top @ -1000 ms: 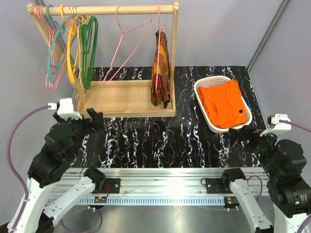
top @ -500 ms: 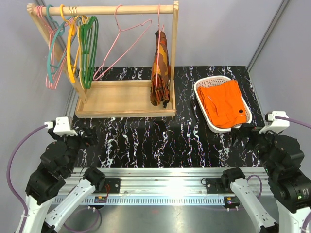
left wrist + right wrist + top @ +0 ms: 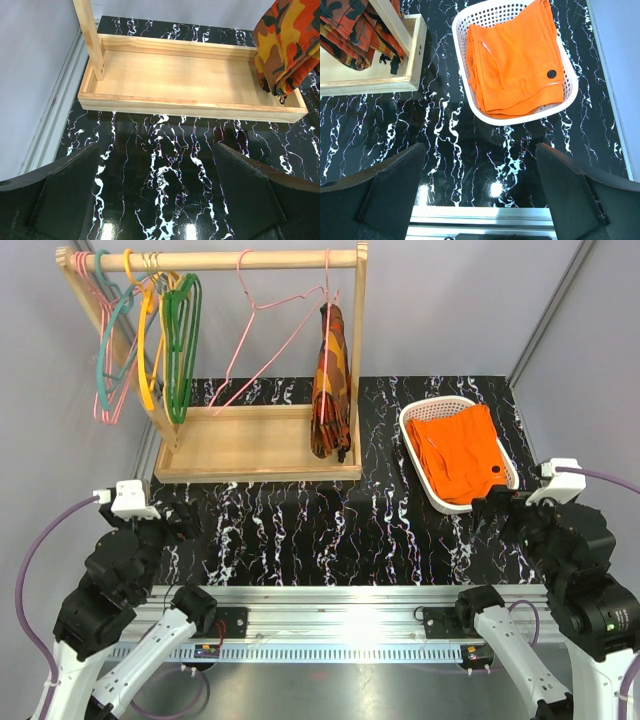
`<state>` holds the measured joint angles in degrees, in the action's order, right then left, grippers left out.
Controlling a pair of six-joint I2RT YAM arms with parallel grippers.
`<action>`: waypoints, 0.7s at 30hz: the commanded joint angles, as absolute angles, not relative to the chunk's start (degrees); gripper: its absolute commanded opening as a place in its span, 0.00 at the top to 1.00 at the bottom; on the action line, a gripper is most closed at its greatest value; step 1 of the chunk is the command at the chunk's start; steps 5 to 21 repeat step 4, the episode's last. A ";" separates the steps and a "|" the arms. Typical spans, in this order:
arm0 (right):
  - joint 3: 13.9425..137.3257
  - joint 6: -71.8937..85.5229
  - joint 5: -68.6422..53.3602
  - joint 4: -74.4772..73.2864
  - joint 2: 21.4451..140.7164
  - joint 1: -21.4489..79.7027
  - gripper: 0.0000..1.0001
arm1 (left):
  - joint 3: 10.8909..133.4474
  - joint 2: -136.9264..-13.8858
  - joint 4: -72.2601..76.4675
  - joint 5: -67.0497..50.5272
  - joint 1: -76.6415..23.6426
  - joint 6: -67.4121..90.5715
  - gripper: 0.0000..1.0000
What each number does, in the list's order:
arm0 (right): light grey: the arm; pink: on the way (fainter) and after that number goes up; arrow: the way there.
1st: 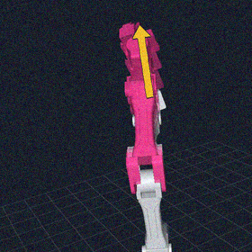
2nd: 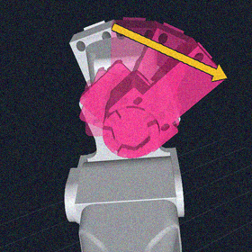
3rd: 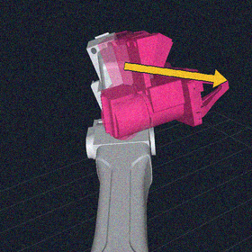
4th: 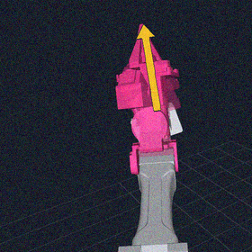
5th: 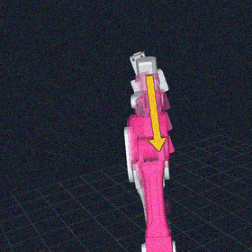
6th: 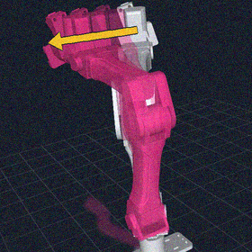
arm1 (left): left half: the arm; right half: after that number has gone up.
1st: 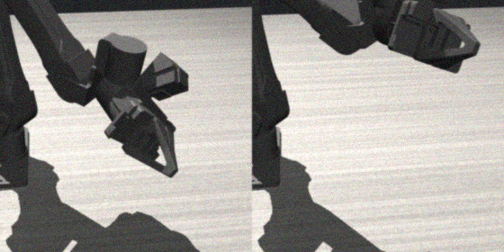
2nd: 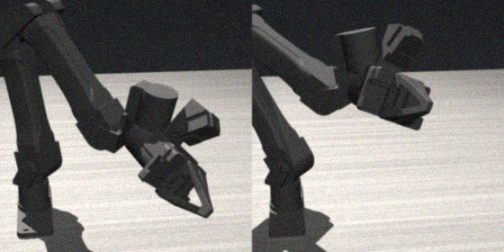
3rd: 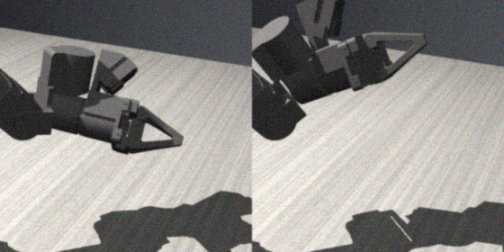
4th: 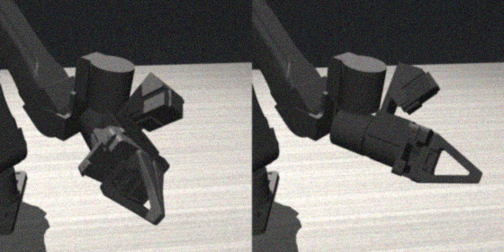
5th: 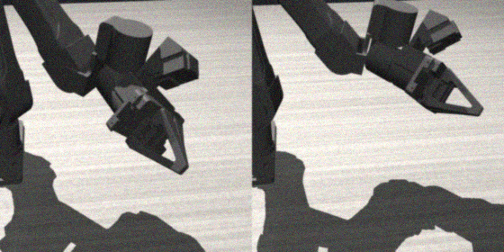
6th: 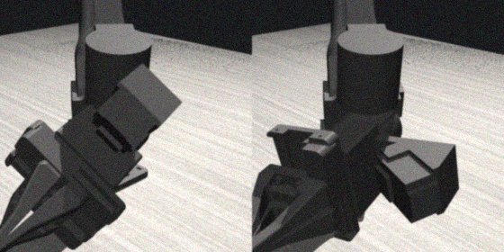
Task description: Remove the trousers from the hanger
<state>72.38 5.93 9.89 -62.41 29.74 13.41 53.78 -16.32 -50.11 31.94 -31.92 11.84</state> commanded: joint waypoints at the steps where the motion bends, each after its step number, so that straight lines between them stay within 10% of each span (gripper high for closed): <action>1: 72.77 5.54 10.11 -60.73 30.94 13.80 0.01 | 53.88 -17.58 -49.04 33.48 -32.08 11.69 0.01; 21: 73.04 5.71 9.41 -60.38 31.55 13.89 0.01 | 53.88 -17.40 -48.61 33.66 -32.08 11.78 0.01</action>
